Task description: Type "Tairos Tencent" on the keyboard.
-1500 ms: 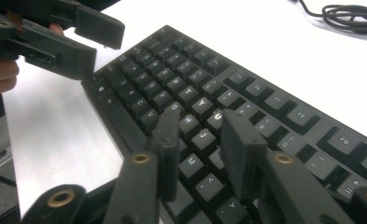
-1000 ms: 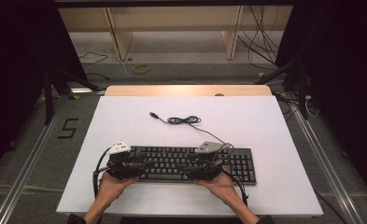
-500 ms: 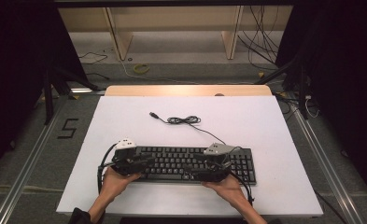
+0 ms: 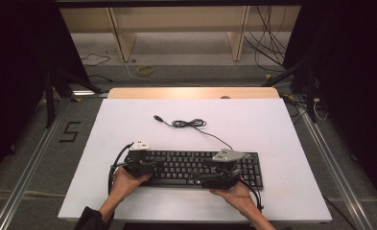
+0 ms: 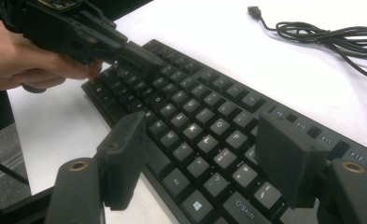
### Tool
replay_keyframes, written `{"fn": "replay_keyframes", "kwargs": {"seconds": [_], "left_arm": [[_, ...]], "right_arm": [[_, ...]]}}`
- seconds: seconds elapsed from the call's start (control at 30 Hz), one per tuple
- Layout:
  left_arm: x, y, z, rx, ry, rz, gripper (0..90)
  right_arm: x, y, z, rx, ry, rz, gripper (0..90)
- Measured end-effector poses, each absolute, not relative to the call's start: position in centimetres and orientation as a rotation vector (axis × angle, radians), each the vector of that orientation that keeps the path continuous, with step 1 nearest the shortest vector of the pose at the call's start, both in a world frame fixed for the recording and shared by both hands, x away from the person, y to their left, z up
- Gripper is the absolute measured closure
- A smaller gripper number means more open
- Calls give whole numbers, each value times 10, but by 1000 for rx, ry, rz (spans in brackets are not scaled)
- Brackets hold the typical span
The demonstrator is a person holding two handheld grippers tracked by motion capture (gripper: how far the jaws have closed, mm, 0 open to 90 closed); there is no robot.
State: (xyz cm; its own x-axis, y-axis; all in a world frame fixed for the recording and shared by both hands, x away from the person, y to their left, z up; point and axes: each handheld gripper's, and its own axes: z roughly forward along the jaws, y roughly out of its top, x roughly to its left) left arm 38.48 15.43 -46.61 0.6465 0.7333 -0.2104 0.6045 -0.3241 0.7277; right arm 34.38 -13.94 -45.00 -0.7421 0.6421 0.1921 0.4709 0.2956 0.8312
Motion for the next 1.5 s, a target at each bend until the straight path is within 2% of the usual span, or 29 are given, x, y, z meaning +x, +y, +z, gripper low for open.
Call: {"fn": "replay_keyframes", "kwargs": {"seconds": [1.3, 1.5], "left_arm": [[395, 138, -477, 2107, 1026, 185, 895], [393, 139, -475, 2094, 1027, 192, 854]], "right_arm": [[338, -142, -451, 1035, 2384, 1433, 334], [339, -144, -451, 1039, 2381, 1433, 333]]}}
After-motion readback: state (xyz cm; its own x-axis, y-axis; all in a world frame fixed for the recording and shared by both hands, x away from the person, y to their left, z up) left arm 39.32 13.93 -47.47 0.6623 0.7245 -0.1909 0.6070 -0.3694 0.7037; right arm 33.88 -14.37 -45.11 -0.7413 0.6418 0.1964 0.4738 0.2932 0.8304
